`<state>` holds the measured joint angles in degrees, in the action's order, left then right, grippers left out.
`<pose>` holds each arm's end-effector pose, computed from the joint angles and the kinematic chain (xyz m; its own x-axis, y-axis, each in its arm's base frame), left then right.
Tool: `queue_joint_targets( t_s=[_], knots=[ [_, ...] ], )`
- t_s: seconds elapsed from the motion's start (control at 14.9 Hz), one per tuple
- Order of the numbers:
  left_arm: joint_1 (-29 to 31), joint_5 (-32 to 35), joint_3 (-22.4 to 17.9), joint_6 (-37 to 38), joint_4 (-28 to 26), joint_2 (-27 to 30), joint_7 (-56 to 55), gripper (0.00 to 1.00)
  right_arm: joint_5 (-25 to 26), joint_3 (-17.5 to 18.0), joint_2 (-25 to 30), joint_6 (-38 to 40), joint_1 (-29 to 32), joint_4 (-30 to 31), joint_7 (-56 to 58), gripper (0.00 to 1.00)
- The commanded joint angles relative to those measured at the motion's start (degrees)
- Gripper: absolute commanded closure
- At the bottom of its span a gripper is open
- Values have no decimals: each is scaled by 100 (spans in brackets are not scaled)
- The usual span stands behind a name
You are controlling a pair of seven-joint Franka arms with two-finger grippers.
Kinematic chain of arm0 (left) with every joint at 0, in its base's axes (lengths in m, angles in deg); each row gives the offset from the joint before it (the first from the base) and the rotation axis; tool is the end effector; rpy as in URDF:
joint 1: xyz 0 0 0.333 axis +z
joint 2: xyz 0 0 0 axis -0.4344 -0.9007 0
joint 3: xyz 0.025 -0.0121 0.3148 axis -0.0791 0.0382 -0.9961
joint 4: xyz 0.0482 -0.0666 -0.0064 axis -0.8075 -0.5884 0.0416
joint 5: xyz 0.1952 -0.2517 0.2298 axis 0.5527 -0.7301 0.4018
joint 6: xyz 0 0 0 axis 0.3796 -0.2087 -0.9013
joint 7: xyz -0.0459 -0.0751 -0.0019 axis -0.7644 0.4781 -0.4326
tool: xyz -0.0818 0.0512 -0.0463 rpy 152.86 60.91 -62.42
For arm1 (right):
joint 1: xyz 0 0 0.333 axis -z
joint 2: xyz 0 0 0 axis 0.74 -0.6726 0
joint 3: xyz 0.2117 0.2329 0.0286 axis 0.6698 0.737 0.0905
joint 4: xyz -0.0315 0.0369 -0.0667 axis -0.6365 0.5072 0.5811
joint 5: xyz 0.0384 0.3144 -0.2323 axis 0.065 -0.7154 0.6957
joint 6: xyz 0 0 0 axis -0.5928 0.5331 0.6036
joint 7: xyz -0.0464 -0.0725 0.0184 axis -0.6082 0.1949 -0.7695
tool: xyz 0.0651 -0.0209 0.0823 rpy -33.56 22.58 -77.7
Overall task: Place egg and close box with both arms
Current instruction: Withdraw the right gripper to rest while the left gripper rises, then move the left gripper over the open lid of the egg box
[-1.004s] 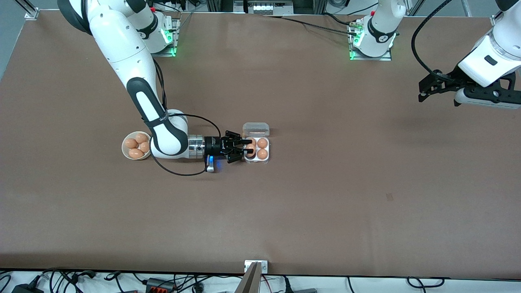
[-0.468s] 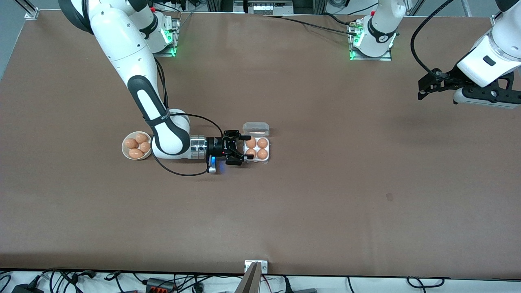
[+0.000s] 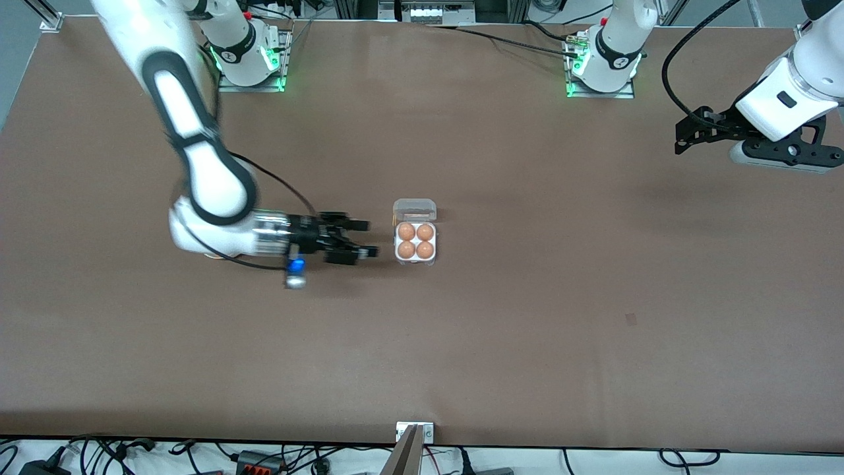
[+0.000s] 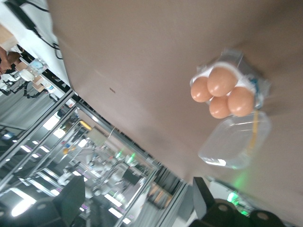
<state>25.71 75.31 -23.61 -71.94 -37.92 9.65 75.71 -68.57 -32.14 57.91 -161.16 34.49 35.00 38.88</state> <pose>0.5245 -0.0482 0.5890 0.9920 -0.1037 -0.0726 -0.1019 -0.9944 0.0284 0.6214 0.2388 0.3239 0.7065 -0.2953 -0.6432 -0.7052 -0.3707 -0.6044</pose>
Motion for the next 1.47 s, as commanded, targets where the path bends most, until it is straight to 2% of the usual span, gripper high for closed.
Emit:
queue_joint_targets(
  t_s=[0.0,0.27,0.33,0.4,0.47,0.54,0.67,0.74,0.94,1.07,1.14,1.27,1.4],
  knots=[
    [31,24,26,289,203,-250,50,0,1324,49,974,-23,514,570,106,0],
    [31,41,18,510,264,-311,102,0,4241,49,1757,380,1279,491,168,0],
    [30,41,18,510,264,-311,94,10,4988,49,1994,416,1376,491,159,0],
    [22,41,26,528,264,-311,76,33,5883,40,2213,460,1447,447,185,0],
    [13,33,26,536,256,-320,76,60,6518,40,2372,617,1526,334,211,0],
    [-5,-20,26,545,264,-381,32,74,6820,40,2461,844,1631,167,238,0],
    [-5,-73,35,580,282,-417,76,97,6955,40,2593,1258,1833,-219,212,0],
    [-40,-73,35,668,325,-426,76,99,7051,31,2611,1460,1912,-474,212,0],
    [-154,-82,324,861,335,-408,-12,99,7718,119,2401,2661,1896,-1518,255,0],
    [-163,-160,640,941,282,-417,-108,99,7694,111,2216,3358,1659,-1899,238,0],
    [-163,-204,824,871,212,-443,-170,99,7676,102,2207,3360,1615,-1813,195,0],
    [-163,-284,1377,469,28,-610,-721,99,7317,75,2224,3010,1632,-1514,229,0],
    [-163,-310,1983,273,-8,-925,-1004,99,7280,14,2233,2921,1579,-1487,396,0]
  ],
)
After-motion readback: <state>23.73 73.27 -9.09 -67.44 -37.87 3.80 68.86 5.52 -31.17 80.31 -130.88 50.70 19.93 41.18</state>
